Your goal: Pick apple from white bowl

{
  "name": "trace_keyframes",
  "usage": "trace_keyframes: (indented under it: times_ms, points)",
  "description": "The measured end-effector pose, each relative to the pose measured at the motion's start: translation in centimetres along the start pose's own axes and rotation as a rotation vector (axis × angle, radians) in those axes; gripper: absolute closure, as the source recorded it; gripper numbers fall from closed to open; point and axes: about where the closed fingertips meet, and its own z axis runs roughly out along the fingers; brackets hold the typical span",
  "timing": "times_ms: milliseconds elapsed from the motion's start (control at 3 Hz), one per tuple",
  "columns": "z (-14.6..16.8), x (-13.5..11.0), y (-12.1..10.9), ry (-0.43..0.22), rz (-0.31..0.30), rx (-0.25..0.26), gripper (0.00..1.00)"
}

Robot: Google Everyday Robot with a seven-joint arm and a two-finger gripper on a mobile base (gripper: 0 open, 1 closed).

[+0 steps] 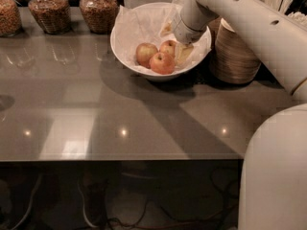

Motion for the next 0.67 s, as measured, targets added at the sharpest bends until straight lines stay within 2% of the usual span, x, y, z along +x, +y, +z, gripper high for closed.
trace_keyframes:
  times_ms: [667]
  points:
    - [0.74,-0.35,0.12,-0.012,0.000,-0.017,0.44]
